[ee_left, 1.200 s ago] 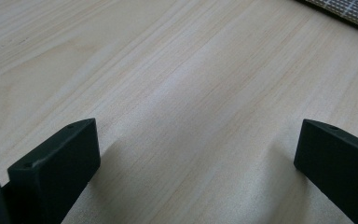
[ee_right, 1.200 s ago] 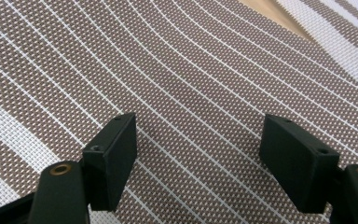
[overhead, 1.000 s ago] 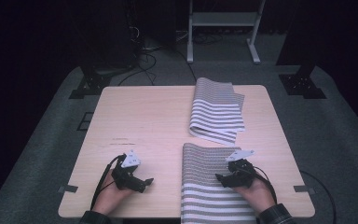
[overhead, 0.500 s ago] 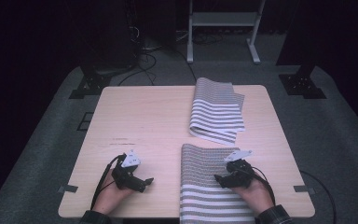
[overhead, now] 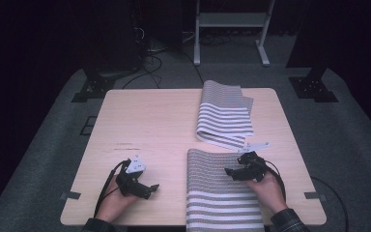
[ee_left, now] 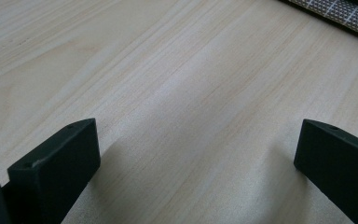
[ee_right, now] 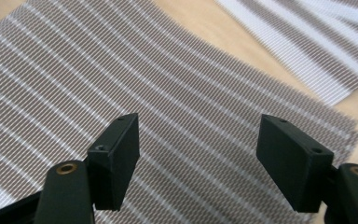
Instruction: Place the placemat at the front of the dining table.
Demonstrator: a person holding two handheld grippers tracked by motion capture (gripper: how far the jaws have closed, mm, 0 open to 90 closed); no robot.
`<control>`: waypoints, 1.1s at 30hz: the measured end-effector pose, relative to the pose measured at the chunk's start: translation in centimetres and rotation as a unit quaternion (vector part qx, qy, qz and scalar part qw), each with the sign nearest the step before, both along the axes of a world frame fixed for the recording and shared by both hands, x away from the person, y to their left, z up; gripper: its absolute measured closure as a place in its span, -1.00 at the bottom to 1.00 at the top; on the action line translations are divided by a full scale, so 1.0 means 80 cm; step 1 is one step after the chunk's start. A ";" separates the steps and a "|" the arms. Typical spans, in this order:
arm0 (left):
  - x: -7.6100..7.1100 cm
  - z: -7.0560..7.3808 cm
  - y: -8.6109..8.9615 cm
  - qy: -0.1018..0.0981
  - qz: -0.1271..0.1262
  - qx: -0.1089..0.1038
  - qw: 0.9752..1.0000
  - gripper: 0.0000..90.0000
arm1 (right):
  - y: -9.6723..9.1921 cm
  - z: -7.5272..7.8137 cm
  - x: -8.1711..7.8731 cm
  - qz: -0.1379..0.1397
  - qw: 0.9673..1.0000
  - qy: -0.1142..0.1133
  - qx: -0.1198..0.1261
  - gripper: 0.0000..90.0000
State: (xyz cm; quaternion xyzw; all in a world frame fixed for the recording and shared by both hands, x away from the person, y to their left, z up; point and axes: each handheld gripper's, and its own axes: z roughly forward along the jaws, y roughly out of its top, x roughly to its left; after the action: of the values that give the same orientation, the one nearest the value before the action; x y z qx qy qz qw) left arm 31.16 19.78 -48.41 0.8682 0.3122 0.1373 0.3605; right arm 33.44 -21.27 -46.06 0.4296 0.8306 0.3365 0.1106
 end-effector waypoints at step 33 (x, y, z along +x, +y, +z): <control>0.000 0.000 0.000 0.001 0.000 0.001 1.000 -1.00 | -0.064 0.027 0.124 -0.097 0.994 -0.058 -0.004 -0.15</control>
State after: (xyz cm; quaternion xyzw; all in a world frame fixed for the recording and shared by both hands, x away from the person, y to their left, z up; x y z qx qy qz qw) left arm 31.16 19.79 -48.40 0.8684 0.3128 0.1369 0.3596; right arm 43.38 -26.43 -43.87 0.4872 0.7789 0.3448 0.1926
